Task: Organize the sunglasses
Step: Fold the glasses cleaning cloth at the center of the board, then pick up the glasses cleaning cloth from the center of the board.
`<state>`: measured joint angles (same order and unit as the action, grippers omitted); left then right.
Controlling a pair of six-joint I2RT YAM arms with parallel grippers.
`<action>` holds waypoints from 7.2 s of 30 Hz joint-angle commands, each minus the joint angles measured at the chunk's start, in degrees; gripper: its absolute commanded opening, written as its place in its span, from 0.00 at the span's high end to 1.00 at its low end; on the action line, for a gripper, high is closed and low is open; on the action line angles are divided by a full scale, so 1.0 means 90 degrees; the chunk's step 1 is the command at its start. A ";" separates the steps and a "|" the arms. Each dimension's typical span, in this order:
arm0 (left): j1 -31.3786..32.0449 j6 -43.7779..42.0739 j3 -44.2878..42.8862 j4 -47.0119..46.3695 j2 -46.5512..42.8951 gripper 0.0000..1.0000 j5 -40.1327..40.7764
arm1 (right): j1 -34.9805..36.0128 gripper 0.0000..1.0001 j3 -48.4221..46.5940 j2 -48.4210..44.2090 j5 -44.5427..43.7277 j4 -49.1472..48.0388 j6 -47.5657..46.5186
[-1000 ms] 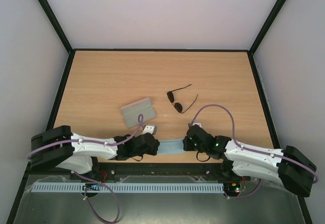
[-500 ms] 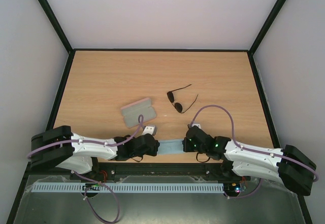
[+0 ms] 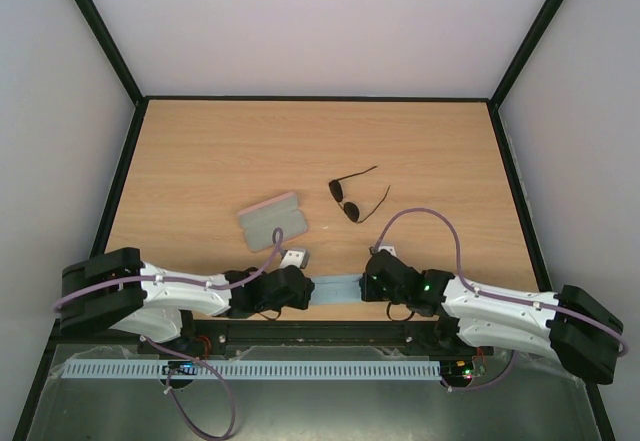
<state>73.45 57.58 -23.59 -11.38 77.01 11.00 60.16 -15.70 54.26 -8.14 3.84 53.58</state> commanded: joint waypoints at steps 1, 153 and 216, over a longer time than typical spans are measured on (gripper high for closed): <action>0.0104 0.0052 0.0039 0.0036 -0.0097 0.94 0.0154 | 0.0107 0.95 0.0124 -0.0177 -0.0177 0.0426 0.0153; -0.0077 0.0071 -0.0421 0.0925 0.0382 0.60 0.0273 | 0.0645 0.82 -0.0531 0.1269 -0.0702 0.1051 0.0680; 0.0442 0.1060 0.0208 0.0875 0.0430 0.69 0.0252 | 0.0776 0.97 -0.0498 0.1725 -0.0658 0.0519 0.0654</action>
<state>76.86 65.82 -23.44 -8.10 78.04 15.62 66.48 -22.44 67.90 -15.51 3.55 59.18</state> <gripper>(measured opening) 0.334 0.033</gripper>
